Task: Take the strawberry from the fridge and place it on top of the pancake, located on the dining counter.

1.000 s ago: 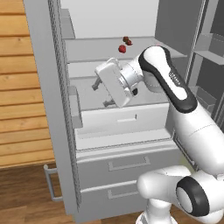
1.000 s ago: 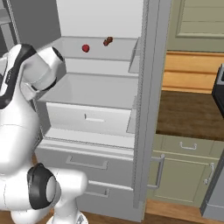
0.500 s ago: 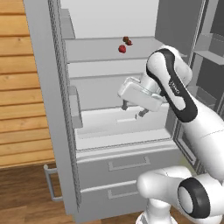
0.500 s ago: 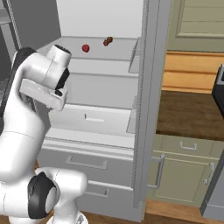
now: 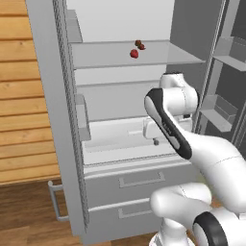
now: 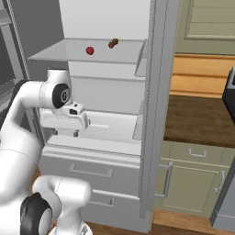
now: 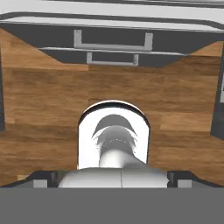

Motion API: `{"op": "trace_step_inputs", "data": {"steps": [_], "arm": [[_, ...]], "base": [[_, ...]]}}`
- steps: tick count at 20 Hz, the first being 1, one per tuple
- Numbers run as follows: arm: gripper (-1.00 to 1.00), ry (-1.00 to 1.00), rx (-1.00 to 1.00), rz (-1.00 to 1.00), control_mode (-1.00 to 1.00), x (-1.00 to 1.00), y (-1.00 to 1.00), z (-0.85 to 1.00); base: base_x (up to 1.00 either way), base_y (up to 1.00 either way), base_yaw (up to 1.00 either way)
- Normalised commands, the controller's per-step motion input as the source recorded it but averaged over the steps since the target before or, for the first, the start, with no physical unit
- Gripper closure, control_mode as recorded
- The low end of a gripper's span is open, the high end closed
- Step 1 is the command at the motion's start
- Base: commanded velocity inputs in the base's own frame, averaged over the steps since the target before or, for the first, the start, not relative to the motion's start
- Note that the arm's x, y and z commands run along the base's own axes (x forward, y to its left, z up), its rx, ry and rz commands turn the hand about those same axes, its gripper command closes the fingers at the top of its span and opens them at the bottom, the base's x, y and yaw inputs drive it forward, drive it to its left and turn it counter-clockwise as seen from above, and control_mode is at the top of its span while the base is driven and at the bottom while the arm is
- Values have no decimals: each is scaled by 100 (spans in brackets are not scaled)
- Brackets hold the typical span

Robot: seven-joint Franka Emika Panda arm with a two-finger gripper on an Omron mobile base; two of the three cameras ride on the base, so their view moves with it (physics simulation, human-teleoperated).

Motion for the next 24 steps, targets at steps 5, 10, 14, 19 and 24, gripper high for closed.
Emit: {"op": "trace_step_inputs", "data": {"steps": [5, 10, 14, 19, 24], "arm": [[-100, -43, 0, 0, -100, -55, -16, -58], [-100, -33, 0, 0, -100, -30, -1, -6], [-100, -3, 0, 0, -100, -2, 0, 0], [-100, 0, 0, 0, -100, 0, 0, 0], [-100, 0, 0, 0, -100, 11, 0, 0]], "base": [[0, 0, 0], [0, 0, 0], [0, 0, 0], [0, 0, 0], [0, 0, 0]]}}
